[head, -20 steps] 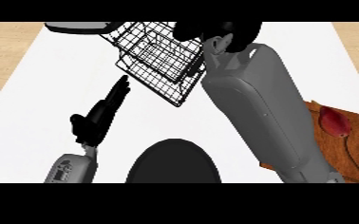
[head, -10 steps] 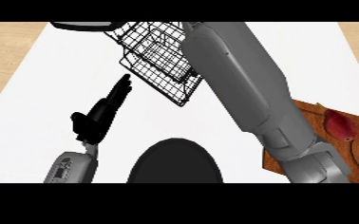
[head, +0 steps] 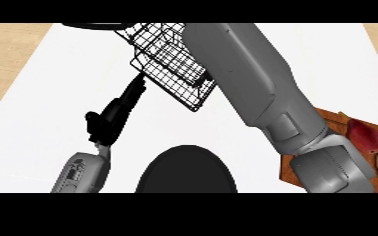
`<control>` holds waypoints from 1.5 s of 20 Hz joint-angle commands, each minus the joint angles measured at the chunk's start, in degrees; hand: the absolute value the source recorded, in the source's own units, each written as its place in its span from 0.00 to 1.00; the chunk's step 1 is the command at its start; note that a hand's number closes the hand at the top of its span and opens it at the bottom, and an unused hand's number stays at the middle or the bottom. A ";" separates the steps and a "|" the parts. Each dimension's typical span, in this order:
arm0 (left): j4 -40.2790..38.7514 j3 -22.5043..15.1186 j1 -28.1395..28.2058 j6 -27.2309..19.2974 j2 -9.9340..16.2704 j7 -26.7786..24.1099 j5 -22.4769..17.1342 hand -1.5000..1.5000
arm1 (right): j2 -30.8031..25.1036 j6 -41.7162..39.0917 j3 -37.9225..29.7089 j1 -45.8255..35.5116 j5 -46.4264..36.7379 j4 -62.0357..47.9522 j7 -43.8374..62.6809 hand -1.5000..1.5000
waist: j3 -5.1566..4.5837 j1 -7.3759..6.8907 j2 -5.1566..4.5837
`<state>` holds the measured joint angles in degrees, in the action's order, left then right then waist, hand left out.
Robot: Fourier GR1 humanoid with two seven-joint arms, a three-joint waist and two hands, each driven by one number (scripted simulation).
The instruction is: Pick the eggplant from the cutting board and place it in the tiered basket
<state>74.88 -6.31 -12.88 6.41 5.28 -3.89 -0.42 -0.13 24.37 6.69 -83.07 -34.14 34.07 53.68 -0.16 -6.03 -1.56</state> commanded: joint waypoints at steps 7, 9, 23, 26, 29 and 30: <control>0.51 0.51 -0.10 0.62 0.46 0.28 -0.34 0.50 | 0.13 10.04 -6.90 -2.43 18.30 -5.96 1.44 0.00 | 0.04 -0.92 0.20; -0.39 -0.03 1.14 0.26 -0.24 -1.12 0.21 0.50 | 0.13 12.44 -7.58 -2.85 20.60 -6.34 -1.45 0.00 | 0.04 -0.14 0.21; 0.61 3.27 4.99 -1.63 1.16 -0.99 -0.53 0.50 | -2.13 41.00 1.86 -6.53 4.33 -15.45 3.79 0.00 | 0.08 6.94 2.70; 0.13 2.31 8.51 -2.66 0.52 -3.61 1.06 0.50 | -4.15 44.48 1.55 -2.76 3.49 -11.49 1.77 0.00 | 0.16 8.15 2.87; 1.63 5.01 10.18 -0.35 3.28 -2.76 -1.69 0.50 | -7.85 42.54 0.39 0.57 4.54 -4.36 0.32 0.00 | 0.26 9.76 3.66; 2.37 5.42 8.07 -0.78 3.32 -0.76 -2.01 0.50 | -7.54 42.34 0.65 3.61 4.77 -2.01 -0.79 0.00 | 0.35 11.06 4.04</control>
<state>76.19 -1.90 -5.34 5.76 7.91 -5.60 -1.79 -6.08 61.62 7.23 -83.87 -28.91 26.26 51.88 0.05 2.76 1.72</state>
